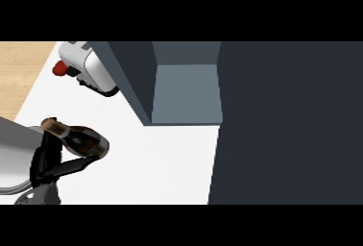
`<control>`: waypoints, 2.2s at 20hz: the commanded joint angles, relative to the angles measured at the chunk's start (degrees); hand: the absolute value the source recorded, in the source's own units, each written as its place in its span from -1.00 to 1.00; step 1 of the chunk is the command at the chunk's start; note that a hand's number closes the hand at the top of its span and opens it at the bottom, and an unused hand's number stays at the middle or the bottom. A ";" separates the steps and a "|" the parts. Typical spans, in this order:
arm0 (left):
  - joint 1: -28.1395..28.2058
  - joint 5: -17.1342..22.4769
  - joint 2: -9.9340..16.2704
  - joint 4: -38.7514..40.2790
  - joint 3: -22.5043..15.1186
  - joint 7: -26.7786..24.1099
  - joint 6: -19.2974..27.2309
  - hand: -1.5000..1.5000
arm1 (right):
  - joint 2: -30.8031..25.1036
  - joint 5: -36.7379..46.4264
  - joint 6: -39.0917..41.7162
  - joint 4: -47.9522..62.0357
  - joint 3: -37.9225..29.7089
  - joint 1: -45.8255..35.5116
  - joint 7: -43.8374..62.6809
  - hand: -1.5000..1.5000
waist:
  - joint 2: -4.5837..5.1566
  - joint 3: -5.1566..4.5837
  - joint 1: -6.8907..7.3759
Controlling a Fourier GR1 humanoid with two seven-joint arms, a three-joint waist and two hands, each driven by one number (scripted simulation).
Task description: Pick up the wine, place it into the cabinet and close the cabinet
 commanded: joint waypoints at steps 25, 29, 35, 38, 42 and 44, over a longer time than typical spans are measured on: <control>-9.05 -1.26 -2.47 27.93 -0.19 -21.47 -6.76 1.00 | -2.13 -7.53 1.05 -5.18 -4.32 1.80 2.93 -1.00 | 0.08 -0.02 -0.26; -3.14 -0.07 -2.77 21.73 -1.28 -22.51 -11.16 1.00 | -0.04 -5.57 1.70 -7.30 -3.00 6.57 0.26 -1.00 | -0.32 0.11 0.40; -0.83 -0.05 -7.12 14.53 -4.51 -22.53 -12.36 1.00 | -0.73 -7.69 2.18 -7.83 -3.27 7.38 0.89 -1.00 | -0.40 0.12 0.32; 0.83 2.01 -9.03 4.85 -5.59 -16.23 -10.25 1.00 | 1.12 -3.60 0.46 -8.47 -0.75 7.23 0.81 -1.00 | -0.50 0.16 0.72; 7.37 2.22 -10.76 -7.06 -9.54 -11.03 -11.44 1.00 | -0.53 -3.88 -1.93 -7.32 -0.14 1.89 4.37 -1.00 | -0.43 0.13 1.22; 11.66 4.50 -13.15 -13.28 -15.32 -9.52 -8.41 1.00 | 1.46 0.22 0.55 -4.05 1.49 4.30 -1.13 -1.00 | -0.44 0.14 1.09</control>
